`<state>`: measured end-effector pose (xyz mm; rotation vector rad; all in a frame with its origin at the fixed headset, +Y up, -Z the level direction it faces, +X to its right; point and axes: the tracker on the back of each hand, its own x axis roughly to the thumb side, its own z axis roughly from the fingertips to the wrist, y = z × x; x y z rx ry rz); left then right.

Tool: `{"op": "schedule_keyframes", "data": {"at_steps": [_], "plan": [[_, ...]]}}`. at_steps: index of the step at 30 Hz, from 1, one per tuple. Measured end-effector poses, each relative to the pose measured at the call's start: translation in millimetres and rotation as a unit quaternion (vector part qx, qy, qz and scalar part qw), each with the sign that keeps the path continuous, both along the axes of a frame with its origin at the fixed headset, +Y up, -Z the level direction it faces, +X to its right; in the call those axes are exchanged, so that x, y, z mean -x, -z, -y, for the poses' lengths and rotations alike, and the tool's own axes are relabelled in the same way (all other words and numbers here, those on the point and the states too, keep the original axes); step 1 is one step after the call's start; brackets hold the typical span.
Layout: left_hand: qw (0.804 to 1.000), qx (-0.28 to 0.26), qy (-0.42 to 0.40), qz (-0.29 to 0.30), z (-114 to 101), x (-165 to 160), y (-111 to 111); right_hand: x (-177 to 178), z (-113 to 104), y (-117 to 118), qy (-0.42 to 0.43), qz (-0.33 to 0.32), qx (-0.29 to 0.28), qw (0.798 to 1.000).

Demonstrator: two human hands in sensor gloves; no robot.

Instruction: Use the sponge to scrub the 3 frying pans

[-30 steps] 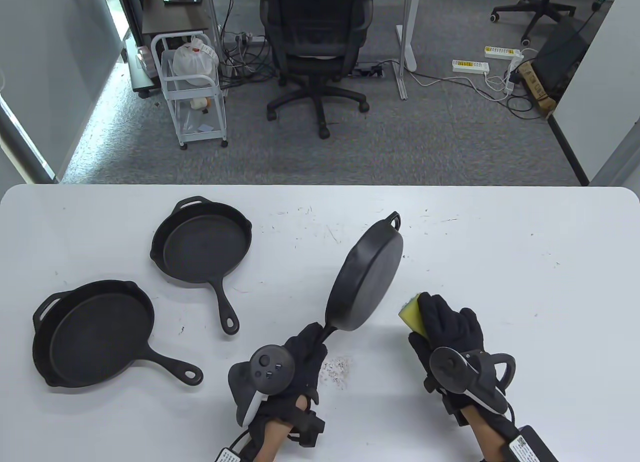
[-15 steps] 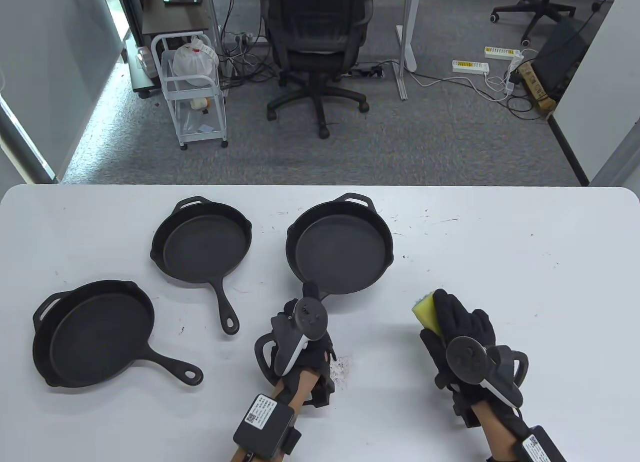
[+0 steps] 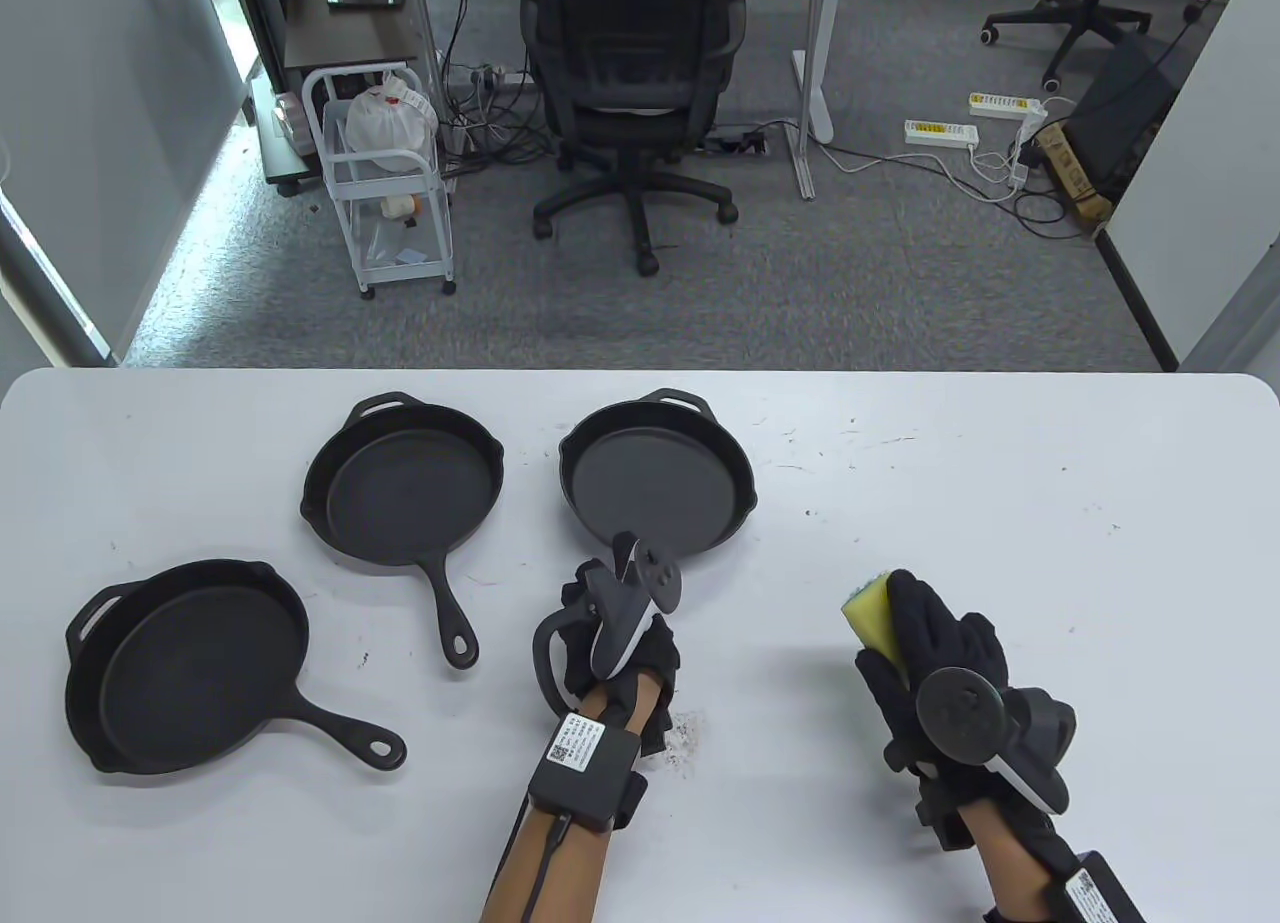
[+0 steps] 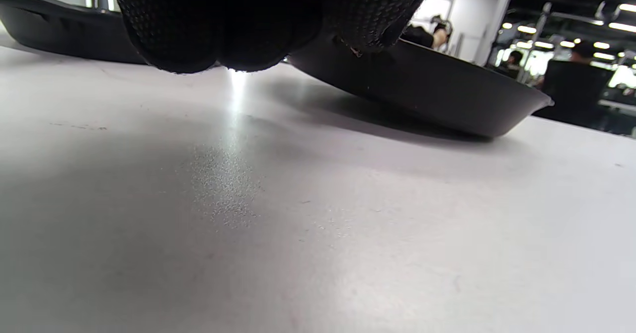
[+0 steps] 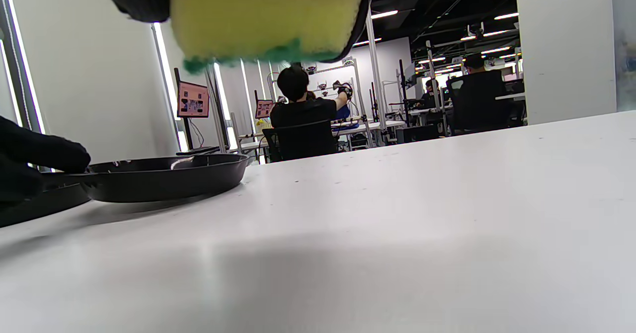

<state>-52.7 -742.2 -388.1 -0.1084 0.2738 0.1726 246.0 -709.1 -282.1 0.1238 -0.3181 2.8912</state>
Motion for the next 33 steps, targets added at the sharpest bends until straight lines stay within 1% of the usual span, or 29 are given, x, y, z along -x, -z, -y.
{"op": "schedule_keyframes", "data": {"at_steps": [4, 7, 9, 10, 11, 13, 14, 15, 17, 18, 20, 21, 23, 25, 29, 33], "plan": [[1.0, 0.0, 0.004, -0.001, 7.4, 3.7, 4.4, 0.0, -1.3, -0.2, 0.001, 0.002, 0.003, 1.0], [0.999, 0.042, 0.019, 0.011, 15.9, 5.5, 5.8, -0.1, -2.1, 0.0, 0.002, 0.003, 0.004, 1.0], [0.998, 0.057, 0.029, 0.018, 14.3, 3.8, 4.5, -0.1, -2.2, 0.2, 0.001, 0.005, 0.004, 1.0], [0.997, 0.062, 0.044, 0.031, 9.8, 3.1, 2.9, 0.0, -2.4, 0.2, -0.001, 0.005, 0.004, 1.0], [0.997, 0.047, 0.05, 0.038, 4.9, 3.4, 0.4, -0.1, -2.5, 0.1, -0.001, 0.006, 0.004, 1.0], [0.996, -0.028, 0.078, 0.044, -13.6, 7.6, -7.8, -0.2, -2.3, 0.0, 0.001, 0.005, 0.006, 1.0], [0.993, -0.042, 0.096, 0.046, -21.9, 12.2, -9.9, -0.3, -2.2, -0.1, 0.001, 0.005, 0.006, 1.0], [0.992, -0.042, 0.112, 0.044, -28.8, 17.5, -10.9, -0.3, -2.1, -0.1, 0.001, 0.005, 0.006, 1.0], [0.989, -0.04, 0.14, 0.015, -43.7, 40.5, -11.3, 0.2, -2.0, 0.0, 0.0, 0.005, 0.006, 1.0], [0.989, -0.039, 0.141, 0.0, -46.5, 50.0, -10.8, 0.8, -1.9, 0.1, -0.002, 0.003, 0.006, 1.0], [0.992, -0.007, 0.12, -0.04, -49.1, 76.7, -8.8, 2.8, -1.7, 0.1, -0.007, 0.002, 0.005, 1.0], [0.992, 0.004, 0.11, -0.055, -48.8, 85.0, -8.4, 3.3, -1.6, 0.1, -0.009, 0.001, 0.005, 1.0], [0.992, 0.013, 0.092, -0.087, -45.6, 103.5, -6.3, 4.2, -1.5, -0.1, -0.01, 0.0, 0.004, 1.0], [0.986, 0.028, 0.109, -0.12, -39.5, 119.0, -1.8, 4.3, -1.1, 0.0, -0.01, -0.001, 0.003, 1.0], [0.98, 0.077, 0.104, -0.153, -20.7, 134.9, 7.6, 3.6, -1.2, 0.1, -0.009, 0.001, 0.003, 1.0], [0.976, 0.108, 0.075, -0.175, -7.4, 145.4, 15.3, 2.9, -1.5, 0.0, -0.008, 0.002, 0.001, 1.0]]}}
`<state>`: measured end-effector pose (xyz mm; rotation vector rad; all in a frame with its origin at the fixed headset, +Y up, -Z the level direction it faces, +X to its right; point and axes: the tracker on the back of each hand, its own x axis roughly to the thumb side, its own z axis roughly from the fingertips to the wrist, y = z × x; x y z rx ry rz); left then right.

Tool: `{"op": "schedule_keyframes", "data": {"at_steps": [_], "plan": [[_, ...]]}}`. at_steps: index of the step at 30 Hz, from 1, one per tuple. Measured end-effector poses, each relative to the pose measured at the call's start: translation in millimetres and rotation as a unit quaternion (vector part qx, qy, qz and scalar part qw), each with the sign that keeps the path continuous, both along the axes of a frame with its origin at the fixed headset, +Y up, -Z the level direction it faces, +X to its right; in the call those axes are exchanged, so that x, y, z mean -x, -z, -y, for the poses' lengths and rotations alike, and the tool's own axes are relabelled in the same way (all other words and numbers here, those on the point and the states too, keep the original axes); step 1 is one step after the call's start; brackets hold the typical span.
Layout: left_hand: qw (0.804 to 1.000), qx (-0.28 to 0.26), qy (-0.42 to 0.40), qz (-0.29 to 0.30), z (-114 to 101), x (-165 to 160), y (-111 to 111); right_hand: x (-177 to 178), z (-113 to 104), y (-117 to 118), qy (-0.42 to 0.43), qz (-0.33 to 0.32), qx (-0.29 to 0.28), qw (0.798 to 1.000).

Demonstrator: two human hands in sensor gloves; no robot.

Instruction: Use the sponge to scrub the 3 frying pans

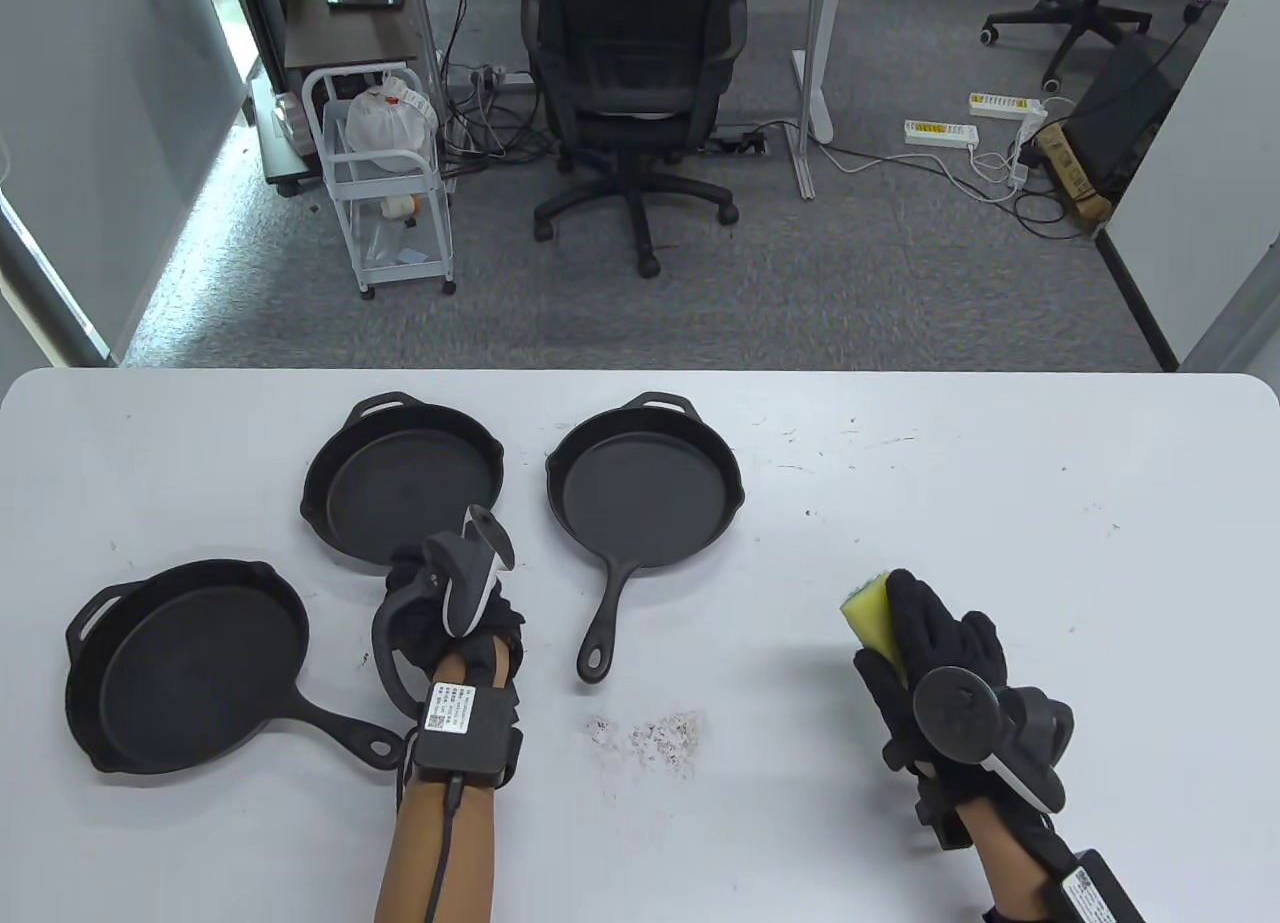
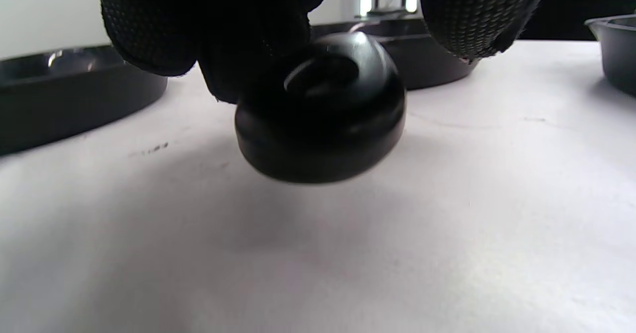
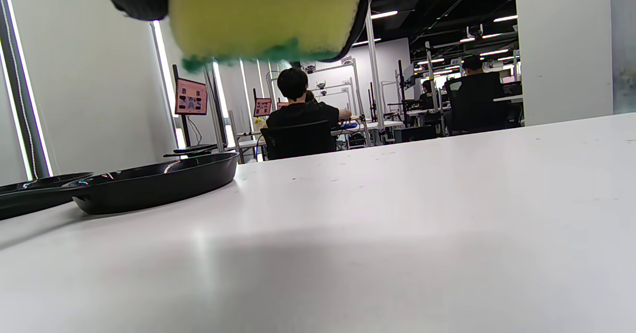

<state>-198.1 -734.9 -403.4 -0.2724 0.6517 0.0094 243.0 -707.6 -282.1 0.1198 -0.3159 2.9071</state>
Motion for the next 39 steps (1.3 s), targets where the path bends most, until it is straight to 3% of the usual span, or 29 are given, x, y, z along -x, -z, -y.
{"op": "schedule_keyframes", "data": {"at_steps": [3, 7, 10, 12, 17, 21, 26, 31, 39], "plan": [[0.999, 0.023, -0.025, -0.018, 6.5, 7.0, 1.7, 1.5, 0.7, 0.4, -0.004, -0.002, 0.001, 1.0], [0.998, 0.007, -0.049, -0.04, 15.5, 21.3, 3.0, 3.0, 2.2, 1.0, -0.008, -0.004, 0.003, 1.0], [0.989, -0.054, -0.125, -0.065, 15.5, 34.4, -2.8, 2.9, 2.0, 0.8, -0.007, -0.005, 0.004, 1.0], [0.986, -0.091, -0.126, -0.058, 8.4, 38.6, -5.9, 3.3, 2.3, 1.1, -0.006, -0.006, 0.004, 1.0], [0.986, -0.129, -0.106, -0.027, -29.8, 42.5, -9.9, 6.1, 5.6, 1.7, -0.012, -0.011, 0.01, 1.0], [0.978, -0.173, -0.116, 0.002, -83.5, 40.3, -12.2, 7.0, 7.1, 1.4, -0.012, -0.011, 0.016, 1.0], [0.977, -0.201, -0.051, 0.053, -110.0, 27.4, -22.2, 7.0, 7.5, 1.5, -0.013, -0.01, 0.014, 1.0], [0.967, -0.22, -0.084, 0.094, -103.6, 11.5, -38.6, 8.6, 7.9, 0.4, -0.014, -0.013, 0.014, 1.0], [0.948, -0.232, -0.135, 0.17, -67.5, -33.0, -71.8, 18.9, 1.1, -9.4, -0.025, -0.028, -0.005, 0.999]]}}
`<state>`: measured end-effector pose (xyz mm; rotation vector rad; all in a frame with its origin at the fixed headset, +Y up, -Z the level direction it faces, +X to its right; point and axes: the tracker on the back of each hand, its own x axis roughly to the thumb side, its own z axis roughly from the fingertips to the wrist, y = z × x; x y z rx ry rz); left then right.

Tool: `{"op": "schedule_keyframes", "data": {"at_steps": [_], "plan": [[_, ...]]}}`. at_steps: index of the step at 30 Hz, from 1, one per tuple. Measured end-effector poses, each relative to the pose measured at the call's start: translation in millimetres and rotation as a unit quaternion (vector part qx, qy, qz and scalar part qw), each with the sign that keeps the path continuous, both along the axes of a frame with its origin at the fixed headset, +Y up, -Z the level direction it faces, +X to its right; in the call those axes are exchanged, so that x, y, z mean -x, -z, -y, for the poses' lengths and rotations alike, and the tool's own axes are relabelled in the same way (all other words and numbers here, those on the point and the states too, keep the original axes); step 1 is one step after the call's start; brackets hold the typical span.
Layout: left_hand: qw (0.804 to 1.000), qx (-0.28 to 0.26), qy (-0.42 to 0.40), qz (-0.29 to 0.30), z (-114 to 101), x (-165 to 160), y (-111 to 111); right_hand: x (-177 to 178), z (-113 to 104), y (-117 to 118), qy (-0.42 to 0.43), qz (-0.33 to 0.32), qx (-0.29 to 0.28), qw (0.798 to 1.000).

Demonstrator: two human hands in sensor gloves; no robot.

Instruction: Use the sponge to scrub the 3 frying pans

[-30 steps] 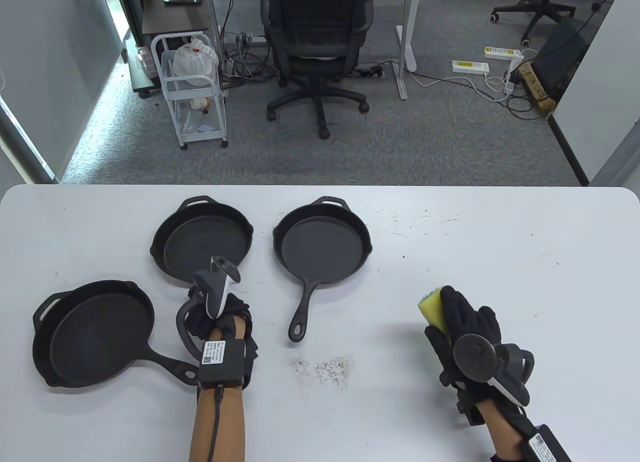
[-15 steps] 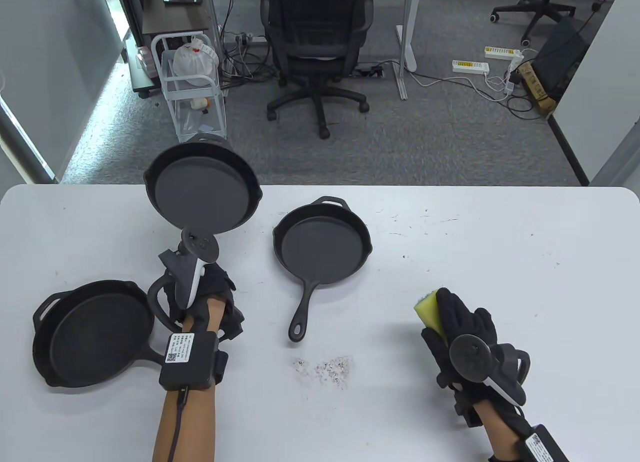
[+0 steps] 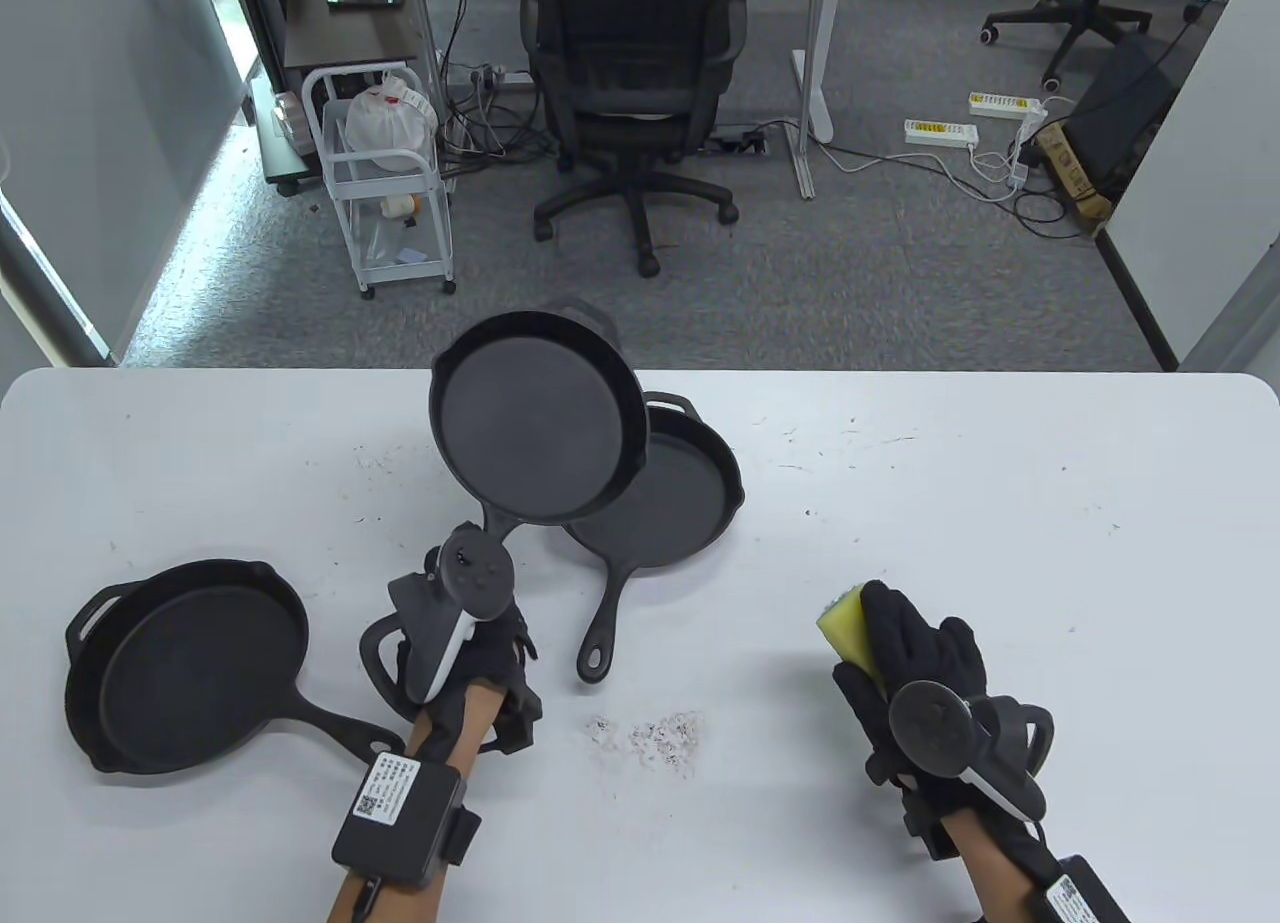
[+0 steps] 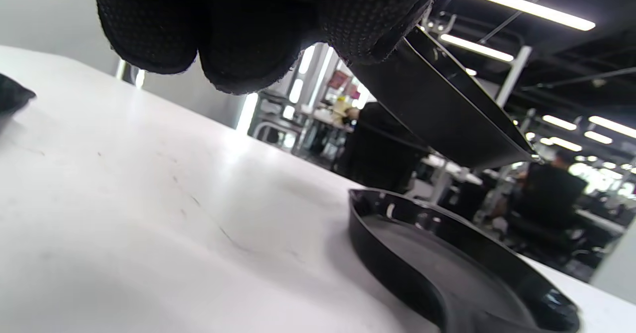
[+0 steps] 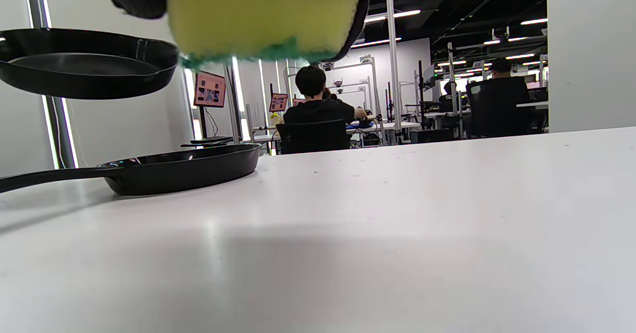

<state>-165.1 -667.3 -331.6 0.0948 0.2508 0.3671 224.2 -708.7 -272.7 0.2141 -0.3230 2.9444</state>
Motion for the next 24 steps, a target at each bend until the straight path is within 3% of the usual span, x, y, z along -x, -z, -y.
{"op": "schedule_keyframes", "data": {"at_steps": [5, 11, 18, 24], "plan": [[0.998, -0.019, 0.034, 0.046, 16.6, -32.3, -18.9, 7.0, -1.5, -5.1, -0.009, -0.011, -0.006, 1.0], [0.993, -0.022, 0.008, 0.114, 38.7, -63.8, -42.0, 14.3, -3.0, -10.3, -0.02, -0.022, -0.016, 0.999], [0.99, -0.019, -0.007, 0.141, 61.4, -65.4, -45.6, 17.8, 5.4, -4.6, -0.036, -0.016, -0.005, 0.999], [0.987, -0.028, -0.012, 0.159, 62.0, -65.8, -51.2, 30.2, 11.4, 1.6, -0.055, -0.021, -0.011, 0.998]]}}
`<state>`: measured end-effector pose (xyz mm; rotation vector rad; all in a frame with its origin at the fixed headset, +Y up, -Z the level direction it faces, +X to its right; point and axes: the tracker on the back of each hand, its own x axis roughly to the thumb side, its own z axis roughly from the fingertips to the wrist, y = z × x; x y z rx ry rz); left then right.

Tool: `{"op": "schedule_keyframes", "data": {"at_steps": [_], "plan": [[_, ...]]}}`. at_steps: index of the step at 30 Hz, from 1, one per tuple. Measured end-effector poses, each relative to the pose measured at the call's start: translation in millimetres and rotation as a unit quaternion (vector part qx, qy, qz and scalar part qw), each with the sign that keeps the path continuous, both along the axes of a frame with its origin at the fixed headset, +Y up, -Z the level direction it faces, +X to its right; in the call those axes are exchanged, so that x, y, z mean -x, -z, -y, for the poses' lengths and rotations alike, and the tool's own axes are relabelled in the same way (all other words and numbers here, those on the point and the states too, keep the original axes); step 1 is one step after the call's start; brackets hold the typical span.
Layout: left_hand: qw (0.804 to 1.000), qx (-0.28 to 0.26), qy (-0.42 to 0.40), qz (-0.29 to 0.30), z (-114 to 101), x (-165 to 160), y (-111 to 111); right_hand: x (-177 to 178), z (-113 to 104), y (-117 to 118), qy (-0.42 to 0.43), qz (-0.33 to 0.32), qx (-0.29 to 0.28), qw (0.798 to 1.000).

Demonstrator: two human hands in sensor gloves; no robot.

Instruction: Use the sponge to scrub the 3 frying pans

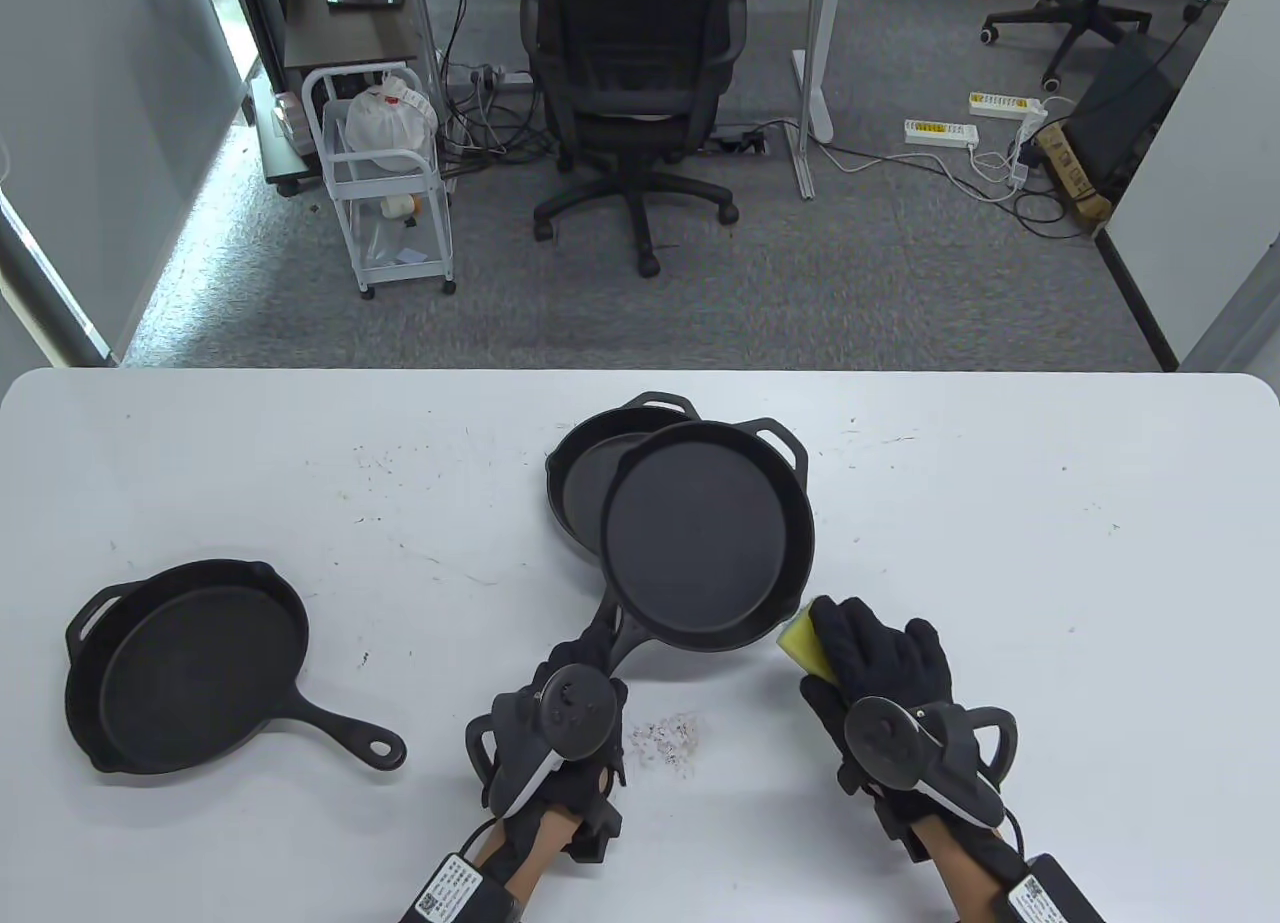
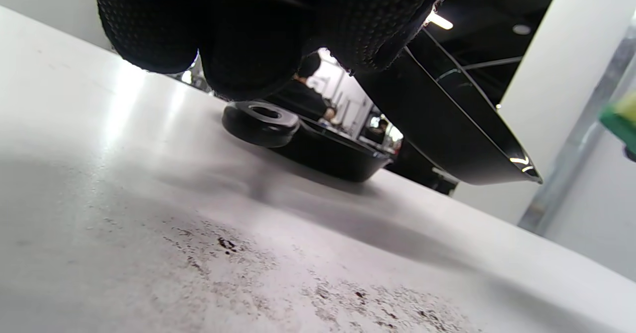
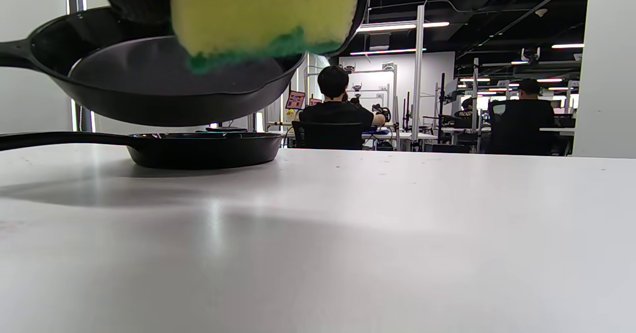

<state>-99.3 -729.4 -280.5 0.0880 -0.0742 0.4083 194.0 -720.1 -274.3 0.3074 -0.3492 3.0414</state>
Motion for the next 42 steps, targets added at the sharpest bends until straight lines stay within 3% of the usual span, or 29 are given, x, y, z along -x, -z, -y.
{"op": "schedule_keyframes", "data": {"at_steps": [9, 13, 16, 18, 25, 30, 36, 39, 42], "plan": [[0.997, -0.033, 0.012, 0.069, -4.1, -21.0, -16.0, 40.7, 13.4, -5.3, -0.12, -0.008, -0.033, 0.992], [0.994, -0.038, 0.027, 0.1, -4.8, -29.8, -20.8, 49.0, 11.3, -8.7, -0.133, -0.026, -0.049, 0.99], [0.991, -0.023, 0.021, 0.133, -5.0, -37.1, -22.9, 45.9, 5.1, -7.4, -0.124, -0.018, -0.068, 0.99], [0.986, -0.032, 0.061, 0.15, -5.7, -43.4, -24.4, 37.9, -1.7, -4.1, -0.108, 0.004, -0.083, 0.991], [0.986, -0.019, 0.053, 0.159, -3.6, -43.4, -22.9, -4.6, -8.8, 10.8, -0.08, 0.115, -0.058, 0.988], [0.992, -0.017, -0.014, 0.126, -5.6, -32.5, -19.9, -2.7, -0.9, 5.2, -0.112, 0.08, -0.02, 0.99], [0.989, -0.003, -0.021, 0.144, -4.8, -34.1, -21.2, 41.9, 3.1, -11.6, -0.155, -0.026, -0.047, 0.986], [0.986, -0.017, 0.021, 0.163, -5.9, -40.7, -24.7, 49.7, -2.2, -15.6, -0.172, -0.014, -0.085, 0.981], [0.982, -0.025, 0.051, 0.179, -6.5, -45.6, -27.2, 35.2, -10.7, -10.6, -0.136, 0.035, -0.1, 0.985]]}}
